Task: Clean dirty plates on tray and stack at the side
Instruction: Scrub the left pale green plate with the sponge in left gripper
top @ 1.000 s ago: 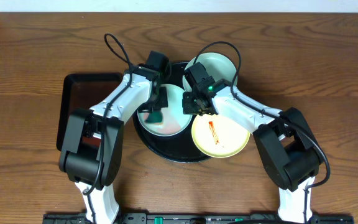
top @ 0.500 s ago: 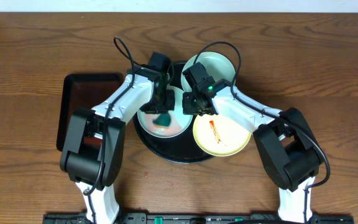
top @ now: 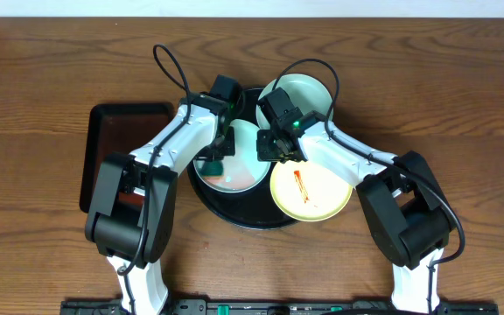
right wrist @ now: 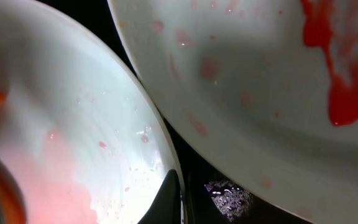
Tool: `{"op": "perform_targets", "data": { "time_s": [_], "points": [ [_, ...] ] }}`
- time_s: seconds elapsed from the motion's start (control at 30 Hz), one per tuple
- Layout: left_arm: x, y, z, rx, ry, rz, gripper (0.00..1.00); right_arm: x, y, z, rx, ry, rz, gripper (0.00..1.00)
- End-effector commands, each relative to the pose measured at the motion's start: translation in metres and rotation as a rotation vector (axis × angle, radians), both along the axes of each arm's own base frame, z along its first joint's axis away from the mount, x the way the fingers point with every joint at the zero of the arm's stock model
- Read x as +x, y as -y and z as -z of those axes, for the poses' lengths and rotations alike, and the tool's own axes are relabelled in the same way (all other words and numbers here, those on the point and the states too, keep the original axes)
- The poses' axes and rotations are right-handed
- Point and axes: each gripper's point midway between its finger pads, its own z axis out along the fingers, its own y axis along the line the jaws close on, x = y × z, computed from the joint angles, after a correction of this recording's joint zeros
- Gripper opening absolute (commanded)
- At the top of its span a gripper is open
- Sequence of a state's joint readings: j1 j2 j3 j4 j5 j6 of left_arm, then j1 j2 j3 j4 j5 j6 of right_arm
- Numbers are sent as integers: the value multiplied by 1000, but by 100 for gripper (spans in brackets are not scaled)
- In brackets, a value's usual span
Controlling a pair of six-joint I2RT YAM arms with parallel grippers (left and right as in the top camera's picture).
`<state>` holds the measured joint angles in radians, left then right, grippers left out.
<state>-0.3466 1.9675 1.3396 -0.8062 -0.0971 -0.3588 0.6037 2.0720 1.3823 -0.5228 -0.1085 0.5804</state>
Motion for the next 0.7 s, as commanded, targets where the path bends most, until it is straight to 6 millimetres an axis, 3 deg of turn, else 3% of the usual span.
{"op": "perform_targets", "data": {
  "time_s": [0.0, 0.17, 0.4, 0.53, 0.67],
  "points": [
    [-19, 14, 5, -97, -109, 73, 7, -11, 0, 20, -34, -44, -22, 1],
    [-41, 65, -2, -404, -203, 255, 8, -11, 0, 20, -34, -44, -24, 1],
    [-16, 76, -4, -443, -96, 278, 8, -12, 1, 20, -36, -46, -26, 1],
    [15, 59, -1, -319, 27, 224, 8, -12, 1, 20, -37, -47, -26, 1],
    [48, 14, -4, -74, 175, 48, 7, -12, 1, 20, -37, -46, -26, 1]
  ]
}}
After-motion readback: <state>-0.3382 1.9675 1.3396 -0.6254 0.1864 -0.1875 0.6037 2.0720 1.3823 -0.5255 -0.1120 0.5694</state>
